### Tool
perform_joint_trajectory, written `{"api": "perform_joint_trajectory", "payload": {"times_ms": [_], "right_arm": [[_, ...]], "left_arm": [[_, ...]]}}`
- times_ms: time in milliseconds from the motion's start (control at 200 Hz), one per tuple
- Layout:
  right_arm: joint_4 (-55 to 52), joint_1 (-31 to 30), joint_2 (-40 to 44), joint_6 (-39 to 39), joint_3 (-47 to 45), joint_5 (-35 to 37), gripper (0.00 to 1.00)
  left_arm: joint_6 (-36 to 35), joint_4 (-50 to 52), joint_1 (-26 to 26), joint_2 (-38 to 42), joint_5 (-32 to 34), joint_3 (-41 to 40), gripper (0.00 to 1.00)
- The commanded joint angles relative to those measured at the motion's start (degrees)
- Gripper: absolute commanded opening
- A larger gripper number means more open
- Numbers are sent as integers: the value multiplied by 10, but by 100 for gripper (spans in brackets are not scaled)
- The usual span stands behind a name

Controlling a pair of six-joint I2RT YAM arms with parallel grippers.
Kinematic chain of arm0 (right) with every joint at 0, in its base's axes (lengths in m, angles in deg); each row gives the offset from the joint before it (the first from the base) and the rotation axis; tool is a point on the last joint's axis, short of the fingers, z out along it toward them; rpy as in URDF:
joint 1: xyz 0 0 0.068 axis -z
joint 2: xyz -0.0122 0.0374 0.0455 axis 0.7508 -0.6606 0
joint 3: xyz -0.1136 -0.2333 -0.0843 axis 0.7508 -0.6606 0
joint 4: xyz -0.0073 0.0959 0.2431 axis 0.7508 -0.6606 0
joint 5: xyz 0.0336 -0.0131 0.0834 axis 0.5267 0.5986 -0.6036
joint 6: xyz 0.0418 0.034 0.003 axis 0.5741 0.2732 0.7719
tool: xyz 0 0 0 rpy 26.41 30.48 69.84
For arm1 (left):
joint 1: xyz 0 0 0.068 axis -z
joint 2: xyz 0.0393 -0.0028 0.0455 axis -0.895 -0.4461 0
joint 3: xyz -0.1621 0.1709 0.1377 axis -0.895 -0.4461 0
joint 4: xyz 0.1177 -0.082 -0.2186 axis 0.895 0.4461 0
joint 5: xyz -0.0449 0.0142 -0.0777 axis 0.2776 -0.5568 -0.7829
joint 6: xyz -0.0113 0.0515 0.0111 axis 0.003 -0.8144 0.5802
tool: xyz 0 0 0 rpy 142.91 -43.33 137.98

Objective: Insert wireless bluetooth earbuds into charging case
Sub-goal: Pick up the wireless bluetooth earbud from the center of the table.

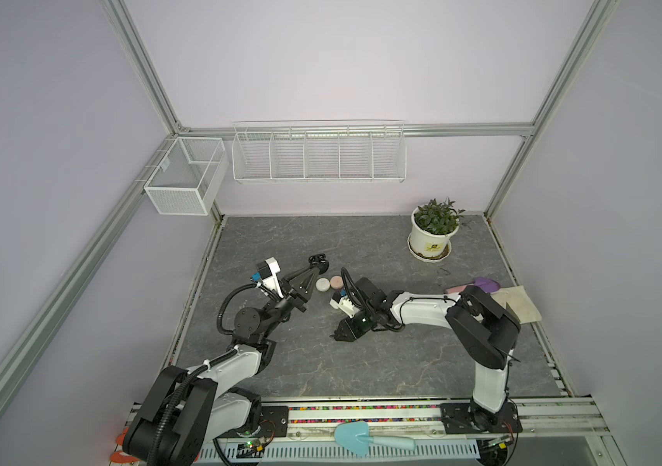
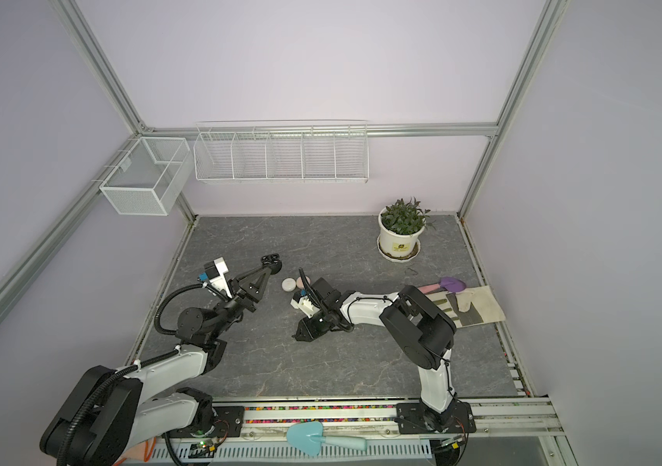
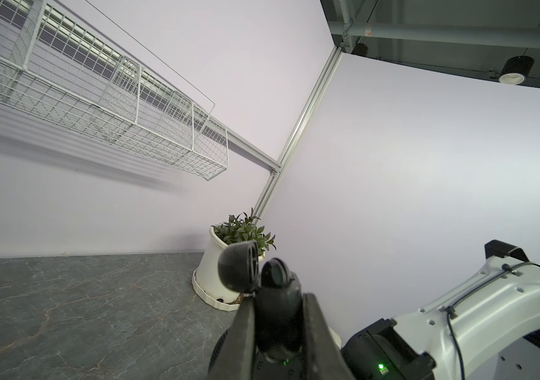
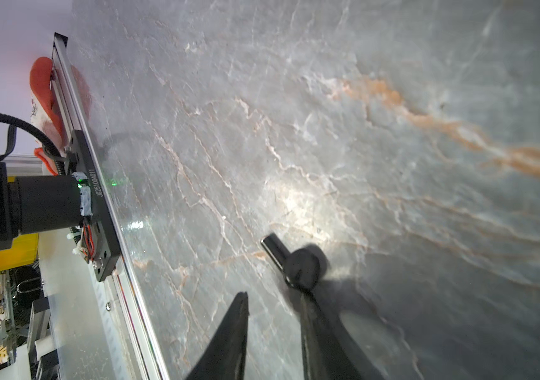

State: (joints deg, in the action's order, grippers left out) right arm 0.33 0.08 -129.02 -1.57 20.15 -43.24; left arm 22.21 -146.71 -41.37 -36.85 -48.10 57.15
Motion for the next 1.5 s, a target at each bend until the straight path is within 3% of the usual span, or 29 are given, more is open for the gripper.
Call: {"api": "perform_joint_trajectory", "payload": {"times_ms": [0, 450, 620, 840, 1494], "right_arm": [[14, 7, -16, 3, 19, 0, 31], [-17, 4, -58, 8, 87, -10, 33], [-97, -5, -20, -8, 91, 76, 43], [-91, -30, -12, -12, 70, 136, 46], [-50, -73, -32, -45, 47, 203, 32]], "left_arm": [[9, -21, -3, 5, 6, -6, 0], [9, -13, -3, 31, 32, -24, 0], [10, 15, -3, 60, 40, -28, 0], [-1, 85, -3, 116, 48, -28, 0], [-7, 126, -2, 169, 58, -51, 0]]}}
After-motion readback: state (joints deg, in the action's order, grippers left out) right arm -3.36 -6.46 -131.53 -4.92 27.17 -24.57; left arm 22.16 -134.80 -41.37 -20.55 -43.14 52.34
